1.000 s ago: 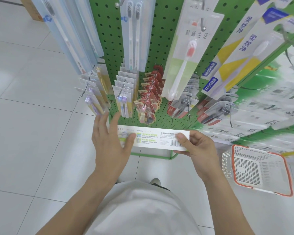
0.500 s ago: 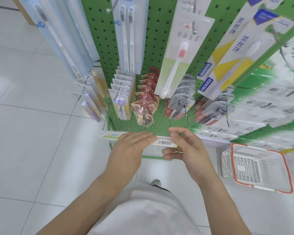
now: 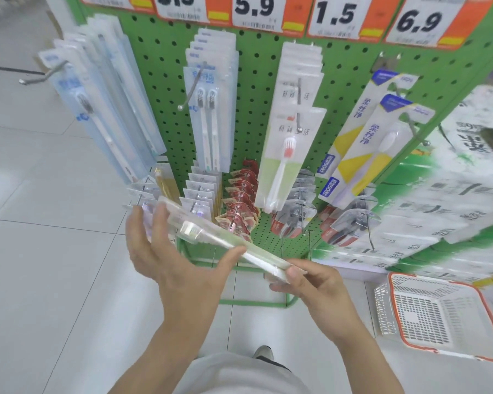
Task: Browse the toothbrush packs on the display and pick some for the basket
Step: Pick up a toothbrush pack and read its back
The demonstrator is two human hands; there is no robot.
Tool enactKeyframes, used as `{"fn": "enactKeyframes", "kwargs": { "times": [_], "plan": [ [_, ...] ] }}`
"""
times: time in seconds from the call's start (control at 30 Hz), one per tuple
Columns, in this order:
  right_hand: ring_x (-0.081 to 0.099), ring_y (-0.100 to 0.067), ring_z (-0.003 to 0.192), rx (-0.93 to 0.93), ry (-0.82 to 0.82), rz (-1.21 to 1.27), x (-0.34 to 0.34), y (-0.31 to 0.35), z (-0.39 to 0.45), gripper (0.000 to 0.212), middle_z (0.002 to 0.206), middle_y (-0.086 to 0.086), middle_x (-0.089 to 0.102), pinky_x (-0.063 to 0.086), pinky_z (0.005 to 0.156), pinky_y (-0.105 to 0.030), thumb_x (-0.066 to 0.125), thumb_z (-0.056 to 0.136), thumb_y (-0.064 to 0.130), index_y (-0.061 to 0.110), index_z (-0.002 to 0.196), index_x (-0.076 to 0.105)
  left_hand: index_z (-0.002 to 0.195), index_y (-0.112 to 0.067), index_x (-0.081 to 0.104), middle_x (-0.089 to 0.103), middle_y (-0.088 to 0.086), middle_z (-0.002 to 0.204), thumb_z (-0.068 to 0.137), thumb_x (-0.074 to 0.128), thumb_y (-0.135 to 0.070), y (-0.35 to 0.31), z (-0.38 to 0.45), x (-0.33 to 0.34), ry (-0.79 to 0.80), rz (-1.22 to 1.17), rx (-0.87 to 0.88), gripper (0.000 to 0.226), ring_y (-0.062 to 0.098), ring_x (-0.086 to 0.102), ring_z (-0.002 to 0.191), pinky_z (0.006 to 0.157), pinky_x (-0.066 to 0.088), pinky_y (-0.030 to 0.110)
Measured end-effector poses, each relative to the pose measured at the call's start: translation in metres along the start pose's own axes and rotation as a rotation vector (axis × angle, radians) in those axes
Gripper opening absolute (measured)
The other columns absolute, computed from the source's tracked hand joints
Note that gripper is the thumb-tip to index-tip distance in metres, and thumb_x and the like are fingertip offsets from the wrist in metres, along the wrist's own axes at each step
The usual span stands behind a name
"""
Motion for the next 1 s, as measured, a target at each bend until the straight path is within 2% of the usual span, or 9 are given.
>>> {"fn": "enactKeyframes", "kwargs": {
  "times": [0.07,0.17,0.2,0.27,0.33,0.47,0.57,0.7,1.0],
  "plan": [
    [0.071,-0.045,0.103,0.045,0.056,0.07,0.003,-0.004,-0.001,0.059,0.11,-0.023,0.074,0.06,0.086,-0.048,0.086,0.073,0.053,0.007,0.109,0.078,0.156,-0.026,0.019,0.025,-0.006,0.161,0.057,0.093,-0.037,-0.006,0.007,0.002,0.092,-0.324,-0.295,0.124,0.015,0.031,0.149,0.117,0.037,0.043],
    [0.072,-0.04,0.1,0.096,0.137,0.123,0.011,-0.008,-0.004,0.054,0.105,-0.023,0.074,0.06,0.083,-0.044,0.085,0.077,0.047,0.003,0.108,0.077,0.133,-0.017,0.054,0.072,-0.006,0.121,0.074,0.083,-0.002,-0.016,0.009,0.014,0.243,-0.792,-0.62,0.067,0.011,0.071,0.105,0.085,0.058,0.028],
    [0.073,-0.034,0.098,0.083,0.147,0.085,0.013,-0.007,-0.004,0.046,0.105,-0.021,0.075,0.059,0.084,-0.042,0.083,0.081,0.042,0.003,0.106,0.078,0.119,-0.011,0.062,0.077,0.0,0.105,0.079,0.078,0.001,-0.02,0.009,0.017,0.291,-0.796,-0.609,0.045,0.014,0.075,0.093,0.079,0.059,0.028],
    [0.073,-0.022,0.093,0.048,0.155,0.02,0.013,-0.006,-0.006,0.017,0.101,-0.015,0.077,0.058,0.085,-0.034,0.071,0.092,0.018,0.006,0.1,0.081,0.104,-0.008,0.066,0.079,0.006,0.091,0.081,0.077,-0.002,-0.029,0.009,0.02,0.345,-0.774,-0.525,0.027,0.023,0.075,0.083,0.075,0.059,0.032],
    [0.072,-0.015,0.087,0.05,0.135,-0.016,0.013,-0.002,-0.008,0.022,0.093,-0.008,0.078,0.056,0.083,-0.027,0.063,0.092,0.002,0.012,0.093,0.083,0.102,-0.009,0.067,0.079,0.006,0.089,0.079,0.079,-0.006,-0.041,0.011,0.023,0.39,-0.764,-0.435,0.026,0.026,0.075,0.082,0.075,0.059,0.031],
    [0.072,-0.01,0.079,-0.061,0.036,-0.108,0.011,0.01,-0.003,0.007,0.084,-0.003,0.078,0.053,0.074,-0.019,0.076,0.084,0.019,0.018,0.084,0.083,0.102,-0.016,0.069,0.079,0.001,0.089,0.078,0.08,-0.012,-0.065,0.02,0.028,0.522,-0.776,-0.298,0.027,0.019,0.075,0.082,0.073,0.057,0.025],
    [0.075,-0.024,0.089,-0.148,-0.06,-0.194,0.005,0.017,0.004,0.036,0.093,-0.007,0.079,0.057,0.086,-0.035,0.085,0.074,0.051,0.02,0.091,0.081,0.1,-0.018,0.069,0.078,-0.001,0.086,0.081,0.079,-0.002,-0.078,0.026,0.031,0.56,-0.786,-0.238,0.027,0.012,0.073,0.076,0.068,0.054,0.017],
    [0.074,-0.016,0.082,-0.187,-0.122,-0.175,0.002,0.027,0.007,0.011,0.088,-0.005,0.079,0.056,0.082,-0.032,0.08,0.078,0.028,0.022,0.087,0.081,0.102,-0.02,0.068,0.079,-0.003,0.087,0.082,0.078,-0.001,-0.084,0.035,0.036,0.544,-0.804,-0.239,0.03,0.01,0.074,0.077,0.067,0.053,0.015],
    [0.071,-0.01,0.071,-0.144,-0.165,-0.146,0.01,0.024,0.007,0.022,0.08,-0.004,0.078,0.054,0.072,-0.02,0.077,0.075,0.025,0.009,0.09,0.078,0.109,-0.02,0.067,0.078,-0.004,0.096,0.084,0.078,-0.005,-0.078,0.044,0.046,0.606,-0.749,-0.225,0.031,0.016,0.074,0.089,0.076,0.055,0.02]
  ]
}}
Point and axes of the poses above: each hand's wrist, its own z-axis towards the middle knuckle, its own x-axis out of the palm, y = z × x, the point moved 3 cm from there along z, towards the middle knuckle
